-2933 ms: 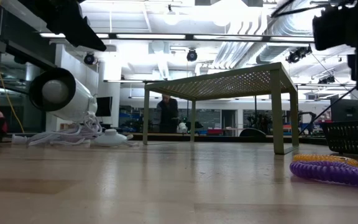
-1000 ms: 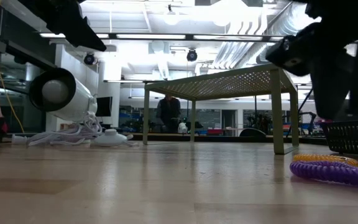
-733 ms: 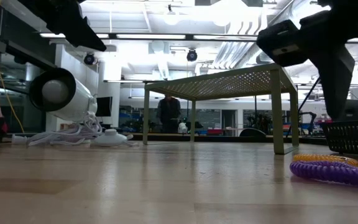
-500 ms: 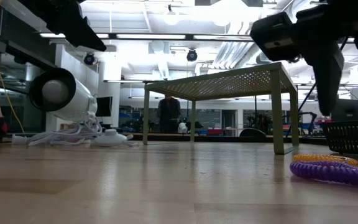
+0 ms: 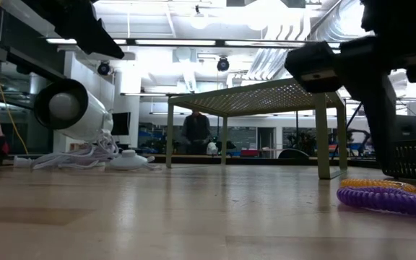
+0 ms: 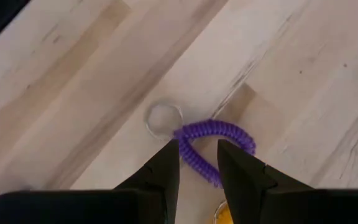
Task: Pick & Place Office Desk Supplies
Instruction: Put the violet spring keychain into the black bin
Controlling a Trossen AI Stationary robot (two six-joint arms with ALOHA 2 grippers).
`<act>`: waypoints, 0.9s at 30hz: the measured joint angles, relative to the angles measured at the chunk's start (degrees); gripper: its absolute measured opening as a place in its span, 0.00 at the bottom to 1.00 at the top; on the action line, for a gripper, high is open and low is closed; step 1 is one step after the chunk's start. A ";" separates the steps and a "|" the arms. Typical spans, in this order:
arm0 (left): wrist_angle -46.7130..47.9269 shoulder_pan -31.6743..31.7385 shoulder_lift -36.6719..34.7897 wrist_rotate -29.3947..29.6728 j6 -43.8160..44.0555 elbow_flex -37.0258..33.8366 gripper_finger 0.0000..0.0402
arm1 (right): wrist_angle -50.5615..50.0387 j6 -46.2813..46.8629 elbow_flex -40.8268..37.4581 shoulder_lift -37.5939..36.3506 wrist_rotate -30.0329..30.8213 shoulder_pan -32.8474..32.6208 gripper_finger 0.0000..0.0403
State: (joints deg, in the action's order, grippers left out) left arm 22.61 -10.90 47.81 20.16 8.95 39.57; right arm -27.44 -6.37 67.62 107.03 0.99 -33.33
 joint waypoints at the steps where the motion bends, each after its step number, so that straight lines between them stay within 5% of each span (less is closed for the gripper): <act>1: -0.02 0.00 0.00 0.00 0.00 0.00 0.22 | -0.21 -0.01 0.02 0.17 -0.08 -0.02 0.24; 27: -0.11 0.00 -0.02 0.00 0.02 0.00 0.22 | -0.17 -4.96 0.02 2.38 -0.96 -0.04 0.24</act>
State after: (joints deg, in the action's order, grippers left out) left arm 22.50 -10.90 47.79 20.16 8.97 39.57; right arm -27.62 -11.33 67.64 109.40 0.03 -33.36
